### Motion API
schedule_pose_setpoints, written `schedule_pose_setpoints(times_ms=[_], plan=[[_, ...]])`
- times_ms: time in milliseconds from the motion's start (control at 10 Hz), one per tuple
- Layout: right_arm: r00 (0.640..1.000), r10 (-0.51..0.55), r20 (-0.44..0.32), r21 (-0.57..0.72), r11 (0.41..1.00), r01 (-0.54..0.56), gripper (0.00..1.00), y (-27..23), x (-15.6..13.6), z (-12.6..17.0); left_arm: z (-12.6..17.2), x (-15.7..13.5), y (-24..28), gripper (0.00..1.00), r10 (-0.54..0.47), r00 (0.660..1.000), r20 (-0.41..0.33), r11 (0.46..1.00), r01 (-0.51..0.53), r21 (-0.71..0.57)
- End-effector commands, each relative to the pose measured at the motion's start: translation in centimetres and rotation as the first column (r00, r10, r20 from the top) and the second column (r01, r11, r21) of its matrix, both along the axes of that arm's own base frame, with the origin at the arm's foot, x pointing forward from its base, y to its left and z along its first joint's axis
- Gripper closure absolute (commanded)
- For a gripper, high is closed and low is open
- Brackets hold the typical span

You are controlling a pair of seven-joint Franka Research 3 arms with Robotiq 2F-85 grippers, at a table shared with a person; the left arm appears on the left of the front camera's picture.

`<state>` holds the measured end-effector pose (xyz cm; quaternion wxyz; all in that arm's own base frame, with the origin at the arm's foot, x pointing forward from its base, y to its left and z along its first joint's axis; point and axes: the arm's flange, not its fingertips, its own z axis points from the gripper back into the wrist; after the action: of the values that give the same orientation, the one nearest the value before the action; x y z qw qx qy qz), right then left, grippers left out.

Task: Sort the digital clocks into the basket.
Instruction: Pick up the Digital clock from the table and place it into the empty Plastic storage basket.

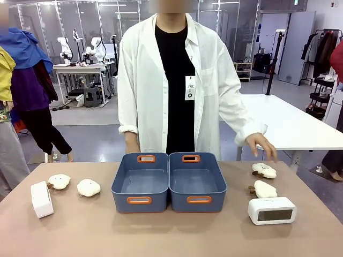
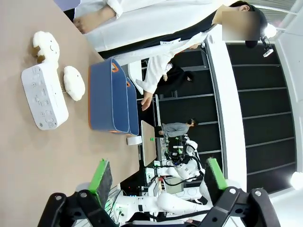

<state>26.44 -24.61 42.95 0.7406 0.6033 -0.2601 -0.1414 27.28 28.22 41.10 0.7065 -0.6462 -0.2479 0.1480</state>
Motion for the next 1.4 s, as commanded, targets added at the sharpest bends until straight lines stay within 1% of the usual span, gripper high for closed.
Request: schedule_pose_setpoints(times_ms=[0,100,200,300,400,500,600,700,800,900,1000,1100,1200,1300], plan=[[1.0,0.015,0.012,-0.015,1.0,-0.015,0.0,-0.1,-0.3,0.1,0.0,0.0,0.0,0.0,0.001,1.0,0.0,1.0,-0.001,0.0],[1.0,0.015,0.012,-0.015,1.0,-0.015,0.0,-0.1,-0.3,0.1,4.2,-0.2,-4.1,0.0,0.068,0.992,-0.103,0.959,-0.037,0.28],[1.0,0.015,0.012,-0.015,1.0,-0.015,0.0,-0.1,-0.3,0.1,7.1,1.1,-7.1,0.0,0.081,0.979,-0.185,0.907,0.005,0.421],[1.0,0.015,0.012,-0.015,1.0,-0.015,0.0,-0.1,-0.3,0.1,8.8,3.3,-9.5,0.0,0.148,0.945,-0.293,0.847,0.032,0.531],[1.0,0.015,0.012,-0.015,1.0,-0.015,0.0,-0.1,-0.3,0.1,9.9,5.4,-11.8,0.0,0.177,0.9,-0.398,0.797,0.106,0.594],[1.0,0.015,0.012,-0.015,1.0,-0.015,0.0,-0.1,-0.3,0.1,10.6,7.5,-14.4,0.0,0.263,0.852,-0.453,0.727,0.134,0.674],[1.0,0.015,0.012,-0.015,1.0,-0.015,0.0,-0.1,-0.3,0.1,10.7,9.6,-16.3,0.0,0.295,0.81,-0.508,0.689,0.188,0.7],[1.0,0.015,0.012,-0.015,1.0,-0.015,0.0,-0.1,-0.3,0.1,10.0,11.4,-18.1,0.0,0.335,0.765,-0.549,0.648,0.235,0.724],[1.0,0.015,0.012,-0.015,1.0,-0.015,0.0,-0.1,-0.3,0.1,8.2,13.1,-19.9,0.0,0.393,0.734,-0.554,0.59,0.261,0.764],[1.0,0.015,0.012,-0.015,1.0,-0.015,0.0,-0.1,-0.3,0.1,5.6,14.6,-21.5,0.0,0.456,0.696,-0.554,0.524,0.293,0.8],[1.0,0.015,0.012,-0.015,1.0,-0.015,0.0,-0.1,-0.3,0.1,4.1,15.3,-22.4,0.0,0.457,0.676,-0.578,0.514,0.33,0.792],[1.0,0.015,0.012,-0.015,1.0,-0.015,0.0,-0.1,-0.3,0.1,2.9,15.8,-23.2,0.0,0.459,0.671,-0.582,0.499,0.347,0.794],[1.0,0.015,0.012,-0.015,1.0,-0.015,0.0,-0.1,-0.3,0.1,1.4,16.6,-23.7,0.0,0.516,0.667,-0.538,0.446,0.326,0.833],[1.0,0.015,0.012,-0.015,1.0,-0.015,0.0,-0.1,-0.3,0.1,0.2,17.6,-23.9,0.0,0.546,0.648,-0.531,0.439,0.319,0.84]])
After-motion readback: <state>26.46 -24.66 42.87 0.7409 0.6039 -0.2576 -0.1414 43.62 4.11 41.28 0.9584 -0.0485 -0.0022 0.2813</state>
